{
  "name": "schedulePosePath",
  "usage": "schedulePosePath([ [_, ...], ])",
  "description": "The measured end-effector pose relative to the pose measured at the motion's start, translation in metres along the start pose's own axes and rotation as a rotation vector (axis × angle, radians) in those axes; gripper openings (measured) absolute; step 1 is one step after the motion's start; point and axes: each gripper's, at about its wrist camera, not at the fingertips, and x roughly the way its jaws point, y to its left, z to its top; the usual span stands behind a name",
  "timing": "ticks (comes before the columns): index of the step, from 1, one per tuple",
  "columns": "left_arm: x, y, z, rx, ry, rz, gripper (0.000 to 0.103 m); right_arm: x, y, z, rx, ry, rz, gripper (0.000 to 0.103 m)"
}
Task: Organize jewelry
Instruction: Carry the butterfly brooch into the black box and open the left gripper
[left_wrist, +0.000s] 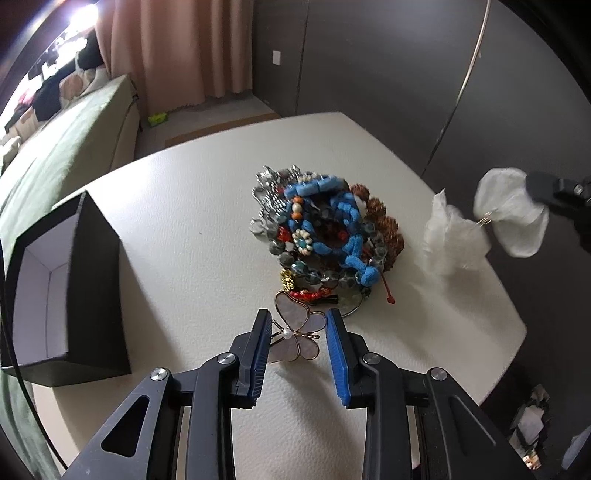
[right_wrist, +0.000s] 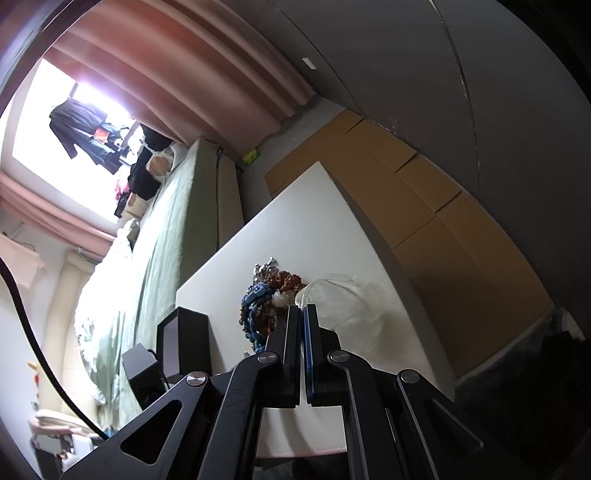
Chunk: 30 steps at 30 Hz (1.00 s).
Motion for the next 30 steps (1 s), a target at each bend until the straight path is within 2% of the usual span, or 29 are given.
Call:
schedulePosePath([
  [4,-0.018,0.011,0.006,-0.033,-0.036,-0.021,0.031,0.004,0.007,-0.002,-0.018,0.004,0.006,0.003],
  [12,-0.054,0.047,0.010,-0.129,-0.106,-0.015,0.031,0.008,0.032,-0.010,-0.074,-0.004,0.039,0.003],
  [20,-0.085,0.084,0.015,-0.217,-0.162,0.013,0.031,0.012,0.063,-0.019,-0.118,-0.033,0.118,0.003],
  [30,-0.118,0.140,0.013,-0.352,-0.232,0.034,0.031,0.033,0.116,-0.033,-0.204,-0.017,0.211,0.003],
])
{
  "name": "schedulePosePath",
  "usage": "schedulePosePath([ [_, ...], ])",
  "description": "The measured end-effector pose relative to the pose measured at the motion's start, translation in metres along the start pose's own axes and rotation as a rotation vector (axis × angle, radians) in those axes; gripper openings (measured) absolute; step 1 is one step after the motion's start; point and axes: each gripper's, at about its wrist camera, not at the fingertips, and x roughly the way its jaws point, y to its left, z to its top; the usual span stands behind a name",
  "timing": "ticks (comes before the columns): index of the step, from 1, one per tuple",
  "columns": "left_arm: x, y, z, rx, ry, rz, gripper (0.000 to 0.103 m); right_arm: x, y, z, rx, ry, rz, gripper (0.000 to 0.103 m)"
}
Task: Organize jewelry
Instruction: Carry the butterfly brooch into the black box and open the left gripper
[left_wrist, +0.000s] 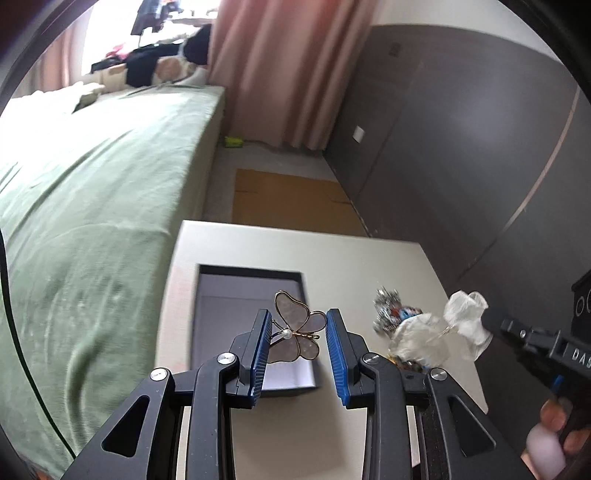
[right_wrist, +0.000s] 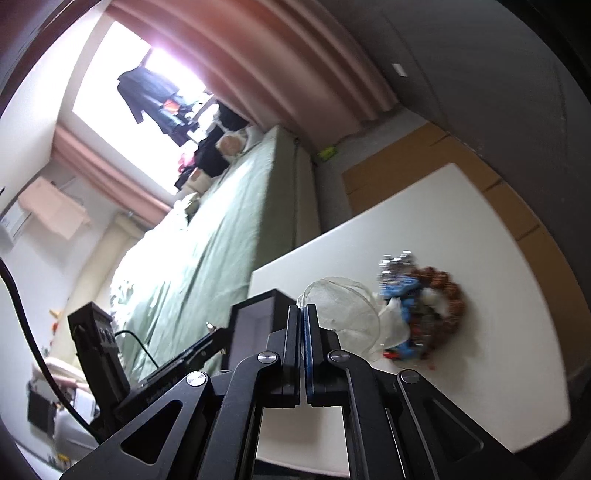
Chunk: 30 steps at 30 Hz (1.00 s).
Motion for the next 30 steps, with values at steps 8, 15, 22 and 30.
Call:
schedulePosePath([
  [8,-0.011,0.042,0.011,-0.092,-0.026,0.012,0.031,0.036,0.039,0.001,-0.070,0.035,0.054,0.003],
  [15,-0.012,0.070,0.018,-0.160,-0.034,0.010,0.031,0.065,0.074,0.002,-0.113,0.066,0.105,0.003],
  [22,-0.002,0.081,0.020,-0.191,-0.018,0.011,0.031,0.109,0.081,-0.003,-0.147,0.187,0.102,0.041],
  [30,0.024,0.059,0.018,-0.138,0.042,0.000,0.031,0.082,0.033,-0.006,-0.088,0.146,-0.029,0.059],
])
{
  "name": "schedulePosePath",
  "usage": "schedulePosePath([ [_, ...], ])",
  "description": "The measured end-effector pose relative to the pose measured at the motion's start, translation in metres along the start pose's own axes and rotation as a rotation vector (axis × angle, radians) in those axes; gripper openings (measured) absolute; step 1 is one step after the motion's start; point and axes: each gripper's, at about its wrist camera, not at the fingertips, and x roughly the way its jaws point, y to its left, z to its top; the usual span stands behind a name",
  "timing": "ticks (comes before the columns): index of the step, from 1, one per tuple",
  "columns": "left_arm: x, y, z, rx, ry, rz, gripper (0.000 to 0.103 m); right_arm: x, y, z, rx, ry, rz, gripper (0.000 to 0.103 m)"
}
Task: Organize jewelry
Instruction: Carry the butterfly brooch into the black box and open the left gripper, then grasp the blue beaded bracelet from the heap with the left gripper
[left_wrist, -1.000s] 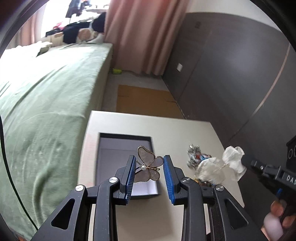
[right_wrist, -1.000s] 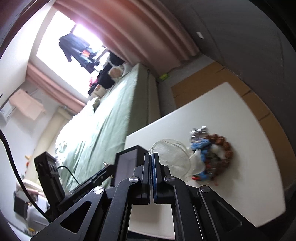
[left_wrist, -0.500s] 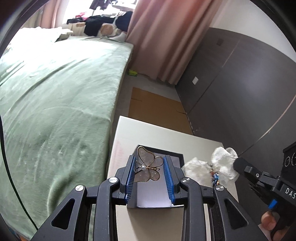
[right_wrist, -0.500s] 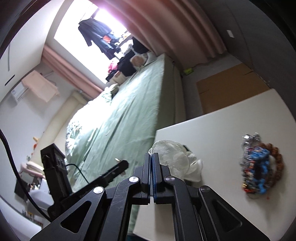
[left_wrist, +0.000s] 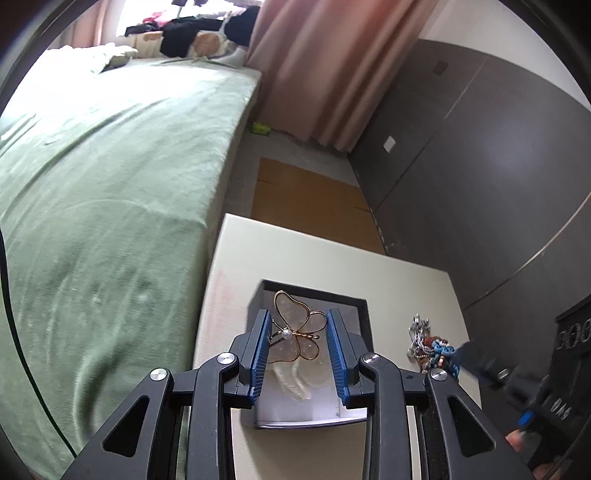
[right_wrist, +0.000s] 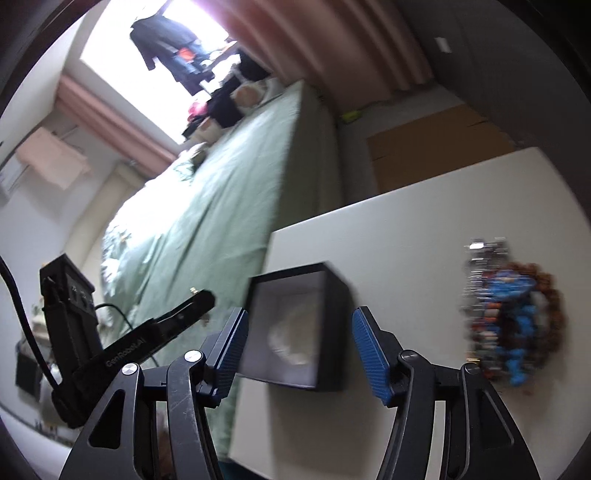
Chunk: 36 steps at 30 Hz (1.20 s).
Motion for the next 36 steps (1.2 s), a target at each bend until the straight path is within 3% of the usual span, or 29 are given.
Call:
schedulePosePath([
  [5,0.014,-0.012,-0.005,0.035,0.046,0.040,0.032,-0.039,-0.024,0.006,0.059,-0.081,-0.045,0.060],
  [6,0.019,-0.014,-0.006,0.040,0.070,0.056,0.037,-0.048,-0.031,0.003,0.074,-0.093,-0.049,0.060],
  [7,0.022,-0.014,-0.007,0.042,0.089,0.067,0.050,-0.052,-0.035,0.002,0.086,-0.098,-0.053,0.060],
  [9,0.024,-0.015,-0.009,0.041,0.092,0.088,0.064,-0.062,-0.047,-0.002,0.118,-0.105,-0.060,0.060],
  [10,0.022,-0.016,-0.010,0.040,0.080,0.088,0.066,-0.064,-0.048,-0.004,0.131,-0.109,-0.063,0.060],
  [21,0.012,-0.053,-0.021,0.094,0.039,0.035,0.067,-0.116,-0.082,-0.013,0.227,-0.173,-0.121,0.060],
  [36,0.031,-0.156,-0.060,0.301,0.032,-0.074,0.064,-0.138,-0.139,-0.019,0.378,-0.127,-0.177,0.060],
])
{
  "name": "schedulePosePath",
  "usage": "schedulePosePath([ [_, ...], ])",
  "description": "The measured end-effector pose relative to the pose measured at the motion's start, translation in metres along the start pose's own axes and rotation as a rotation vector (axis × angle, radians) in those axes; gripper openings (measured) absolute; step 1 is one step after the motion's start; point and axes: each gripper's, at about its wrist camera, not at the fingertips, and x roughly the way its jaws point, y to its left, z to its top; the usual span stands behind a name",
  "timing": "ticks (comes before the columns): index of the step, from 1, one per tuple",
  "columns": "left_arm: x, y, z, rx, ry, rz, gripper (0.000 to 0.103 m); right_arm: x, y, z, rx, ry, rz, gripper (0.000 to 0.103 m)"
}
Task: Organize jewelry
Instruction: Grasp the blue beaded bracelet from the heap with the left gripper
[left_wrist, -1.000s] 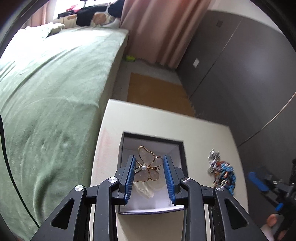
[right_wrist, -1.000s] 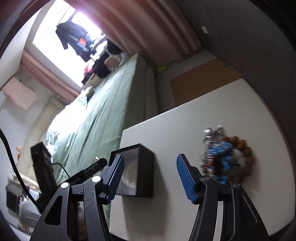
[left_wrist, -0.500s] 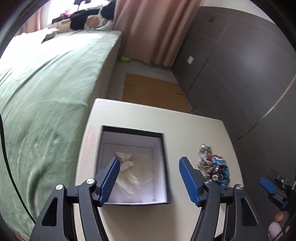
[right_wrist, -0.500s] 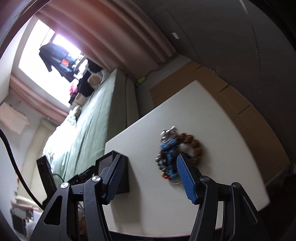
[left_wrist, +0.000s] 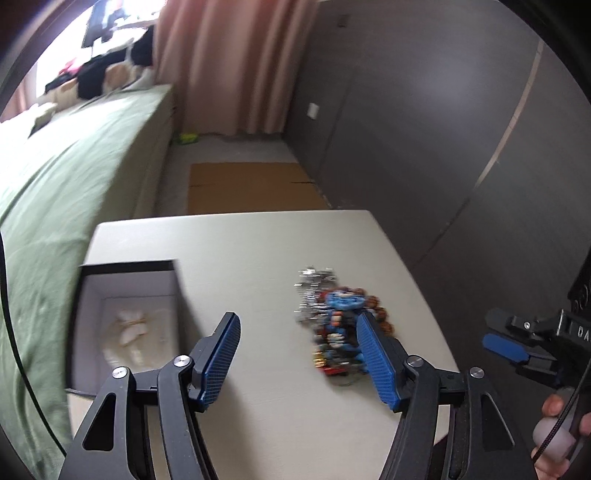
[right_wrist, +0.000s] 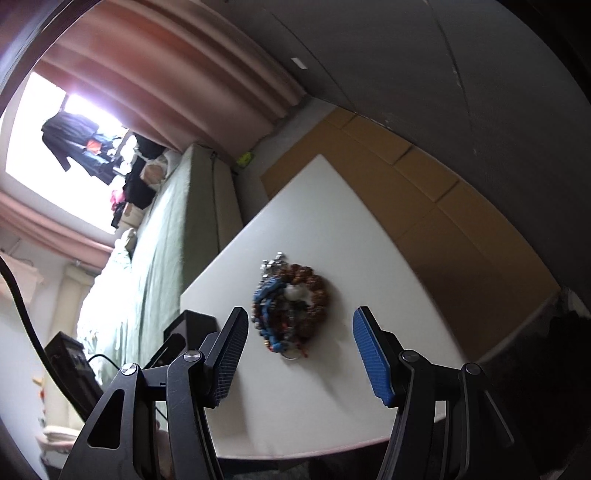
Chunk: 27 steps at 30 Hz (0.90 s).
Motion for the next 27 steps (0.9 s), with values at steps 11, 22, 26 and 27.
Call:
schedulePosePath([
  [11,0.045,-0.047,-0.007,0.123,0.066,0.007,0.045,-0.002,-0.032,0.011,0.090,0.018,-0.016,0.060],
  [22,0.067,-0.051,-0.016,0.168,0.098,0.052,0.007,0.006,-0.034,0.016,0.099,0.037,-0.015,0.060],
  [26,0.057,-0.043,-0.013,0.149,0.077,0.021,0.005,0.012,-0.030,0.016,0.088,0.051,-0.019,0.060],
  [27,0.054,-0.042,-0.013,0.143,0.070,0.015,0.005,0.014,-0.029,0.016,0.086,0.057,-0.015,0.060],
])
